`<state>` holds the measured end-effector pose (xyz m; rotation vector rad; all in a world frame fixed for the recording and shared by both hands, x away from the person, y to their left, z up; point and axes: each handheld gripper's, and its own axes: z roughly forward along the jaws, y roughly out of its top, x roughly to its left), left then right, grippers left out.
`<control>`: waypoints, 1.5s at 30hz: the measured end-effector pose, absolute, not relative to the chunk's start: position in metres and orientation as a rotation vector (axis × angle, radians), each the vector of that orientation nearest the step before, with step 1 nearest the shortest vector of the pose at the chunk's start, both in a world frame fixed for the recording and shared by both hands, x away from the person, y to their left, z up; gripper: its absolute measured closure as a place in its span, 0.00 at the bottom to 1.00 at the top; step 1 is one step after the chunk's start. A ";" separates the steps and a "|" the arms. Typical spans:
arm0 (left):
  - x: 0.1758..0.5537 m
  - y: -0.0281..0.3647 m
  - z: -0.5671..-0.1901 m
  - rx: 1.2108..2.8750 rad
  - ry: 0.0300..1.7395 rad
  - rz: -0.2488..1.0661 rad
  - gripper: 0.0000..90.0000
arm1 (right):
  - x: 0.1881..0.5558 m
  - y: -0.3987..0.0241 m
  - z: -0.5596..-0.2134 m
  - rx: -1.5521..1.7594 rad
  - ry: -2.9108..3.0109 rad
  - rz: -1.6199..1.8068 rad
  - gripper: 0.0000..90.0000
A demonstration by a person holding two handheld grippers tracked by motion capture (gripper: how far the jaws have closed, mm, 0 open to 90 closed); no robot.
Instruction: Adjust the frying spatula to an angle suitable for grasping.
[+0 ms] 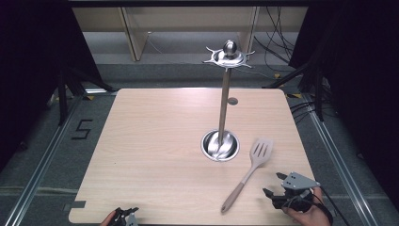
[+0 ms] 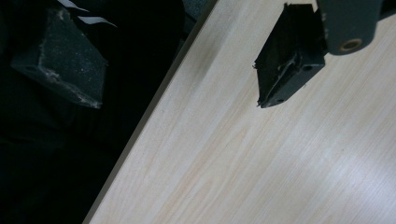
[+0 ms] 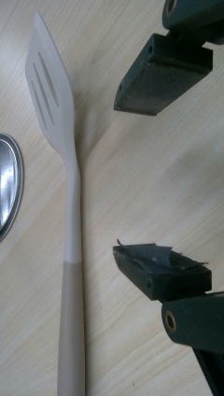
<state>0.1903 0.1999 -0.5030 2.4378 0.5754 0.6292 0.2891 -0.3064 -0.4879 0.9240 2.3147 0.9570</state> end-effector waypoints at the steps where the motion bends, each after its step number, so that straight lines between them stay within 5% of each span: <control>1: 0.190 0.200 -0.503 2.438 0.576 0.629 0.17 | 0.289 -0.306 -0.488 0.924 2.315 0.957 0.29; 27: 0.190 0.199 -0.504 2.441 0.575 0.629 0.17 | 0.289 -0.302 -0.486 0.926 2.337 0.963 0.30; 45: 0.192 0.200 -0.505 2.444 0.584 0.619 0.17 | 0.306 -0.272 -0.464 0.554 2.528 0.904 0.33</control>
